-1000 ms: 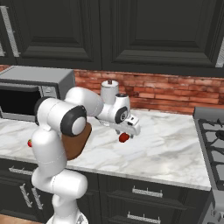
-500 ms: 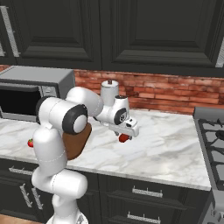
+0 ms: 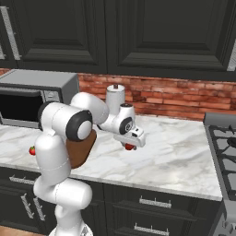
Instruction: Place the avocado, onion, tomato, and bell pepper on the cutting board.
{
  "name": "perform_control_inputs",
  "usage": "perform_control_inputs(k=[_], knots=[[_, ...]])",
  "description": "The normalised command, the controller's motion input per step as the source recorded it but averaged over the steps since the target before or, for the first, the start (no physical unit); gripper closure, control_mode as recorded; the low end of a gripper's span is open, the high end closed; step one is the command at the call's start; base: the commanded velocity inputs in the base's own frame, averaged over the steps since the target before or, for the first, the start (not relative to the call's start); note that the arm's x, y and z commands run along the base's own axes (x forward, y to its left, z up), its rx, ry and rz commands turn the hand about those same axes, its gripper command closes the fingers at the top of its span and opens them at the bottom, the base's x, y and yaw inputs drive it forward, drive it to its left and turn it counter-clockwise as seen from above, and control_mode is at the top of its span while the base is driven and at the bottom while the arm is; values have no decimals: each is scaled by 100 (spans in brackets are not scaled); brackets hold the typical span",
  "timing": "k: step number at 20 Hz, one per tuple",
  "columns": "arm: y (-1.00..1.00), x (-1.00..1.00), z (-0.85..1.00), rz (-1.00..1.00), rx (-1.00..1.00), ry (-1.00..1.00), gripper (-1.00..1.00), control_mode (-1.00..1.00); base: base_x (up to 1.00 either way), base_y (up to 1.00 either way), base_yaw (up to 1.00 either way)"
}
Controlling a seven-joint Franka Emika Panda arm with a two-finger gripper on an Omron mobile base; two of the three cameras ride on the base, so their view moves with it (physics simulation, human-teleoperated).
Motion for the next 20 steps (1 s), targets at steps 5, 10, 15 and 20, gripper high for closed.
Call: perform_control_inputs(k=[5, 10, 15, 20], knots=[[5, 0, -8, 0, 0, 0, 100, -100, 0, 0, 0], [11, -12, 41, 0, 0, -7, 100, -100, 0, 0, 0], [85, 0, 38, 0, -2, -6, 100, -100, 0, 0, 0], [91, 0, 8, 1, -1, 0, 100, -100, 0, 0, 0]])
